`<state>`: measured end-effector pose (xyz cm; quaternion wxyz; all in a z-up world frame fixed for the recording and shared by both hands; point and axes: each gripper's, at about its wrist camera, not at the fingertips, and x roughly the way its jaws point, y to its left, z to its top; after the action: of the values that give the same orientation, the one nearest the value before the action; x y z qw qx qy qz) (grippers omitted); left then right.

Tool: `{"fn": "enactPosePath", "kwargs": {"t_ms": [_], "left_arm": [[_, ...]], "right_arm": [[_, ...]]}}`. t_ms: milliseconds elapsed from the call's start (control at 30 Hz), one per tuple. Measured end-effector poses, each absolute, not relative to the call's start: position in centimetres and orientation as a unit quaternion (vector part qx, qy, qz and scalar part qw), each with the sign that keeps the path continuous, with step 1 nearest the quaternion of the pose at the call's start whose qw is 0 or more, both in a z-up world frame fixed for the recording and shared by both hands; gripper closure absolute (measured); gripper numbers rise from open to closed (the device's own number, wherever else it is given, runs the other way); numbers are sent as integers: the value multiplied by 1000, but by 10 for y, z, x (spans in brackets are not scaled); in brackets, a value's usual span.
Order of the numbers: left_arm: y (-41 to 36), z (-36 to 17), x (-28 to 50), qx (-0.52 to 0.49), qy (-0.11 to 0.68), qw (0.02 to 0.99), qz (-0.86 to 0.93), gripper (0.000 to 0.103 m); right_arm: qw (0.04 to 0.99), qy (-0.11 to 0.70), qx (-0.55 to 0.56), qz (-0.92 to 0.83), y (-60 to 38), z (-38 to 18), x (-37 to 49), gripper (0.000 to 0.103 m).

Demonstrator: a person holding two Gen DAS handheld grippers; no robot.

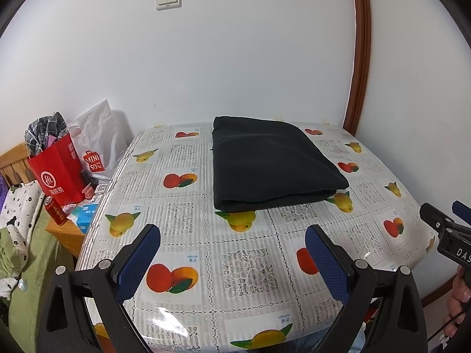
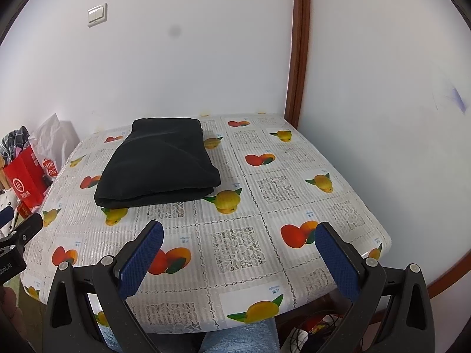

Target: Fold small clothes

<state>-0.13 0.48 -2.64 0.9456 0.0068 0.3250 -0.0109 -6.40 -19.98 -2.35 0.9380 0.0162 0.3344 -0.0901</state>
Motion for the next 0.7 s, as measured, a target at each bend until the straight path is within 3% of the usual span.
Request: {"fn": "enactPosePath", "kwargs": {"t_ms": [700], "left_arm": [[12,-24,-3,-3,320,947,4,3]], "right_arm": [[939,333,8,-87,-200,-26,-61,2]]}}
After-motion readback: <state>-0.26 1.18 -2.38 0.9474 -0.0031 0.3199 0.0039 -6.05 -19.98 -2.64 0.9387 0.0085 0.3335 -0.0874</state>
